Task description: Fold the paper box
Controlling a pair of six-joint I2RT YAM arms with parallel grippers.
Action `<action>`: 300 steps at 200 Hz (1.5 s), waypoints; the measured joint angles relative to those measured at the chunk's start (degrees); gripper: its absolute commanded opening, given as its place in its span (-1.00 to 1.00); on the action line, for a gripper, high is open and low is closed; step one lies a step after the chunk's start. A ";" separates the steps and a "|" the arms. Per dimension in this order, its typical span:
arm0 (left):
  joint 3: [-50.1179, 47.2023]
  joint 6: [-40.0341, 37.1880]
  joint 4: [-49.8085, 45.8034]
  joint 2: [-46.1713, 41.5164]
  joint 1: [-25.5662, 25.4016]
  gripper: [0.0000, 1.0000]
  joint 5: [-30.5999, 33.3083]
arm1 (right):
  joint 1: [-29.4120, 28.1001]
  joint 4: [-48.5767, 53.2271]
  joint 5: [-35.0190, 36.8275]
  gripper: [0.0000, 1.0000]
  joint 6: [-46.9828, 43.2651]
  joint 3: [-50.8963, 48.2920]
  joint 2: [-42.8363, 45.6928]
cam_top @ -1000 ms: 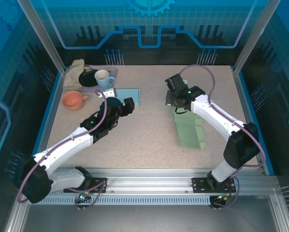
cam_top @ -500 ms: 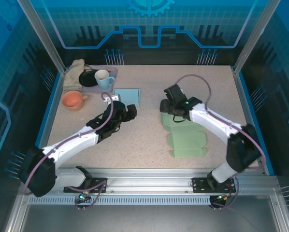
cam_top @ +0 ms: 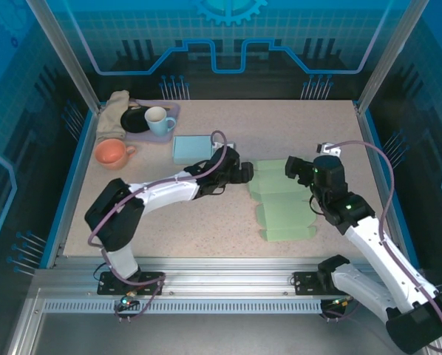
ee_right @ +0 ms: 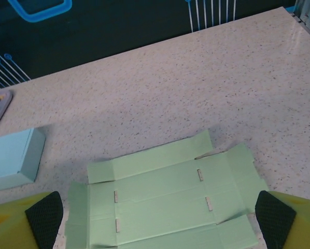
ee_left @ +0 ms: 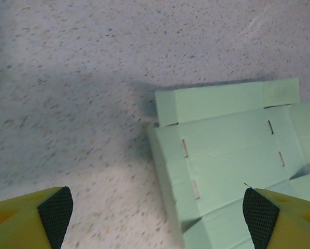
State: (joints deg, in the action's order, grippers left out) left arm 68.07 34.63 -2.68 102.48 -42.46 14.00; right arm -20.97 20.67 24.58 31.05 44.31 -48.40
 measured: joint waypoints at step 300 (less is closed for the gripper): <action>-23.91 -28.81 16.85 -21.16 3.30 -1.00 7.23 | -3.15 -0.98 -28.20 0.51 -33.83 25.44 -29.64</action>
State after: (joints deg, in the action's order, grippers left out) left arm 44.16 5.82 14.17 81.32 -39.16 21.23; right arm -24.12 19.68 -3.62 -2.79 69.76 -78.04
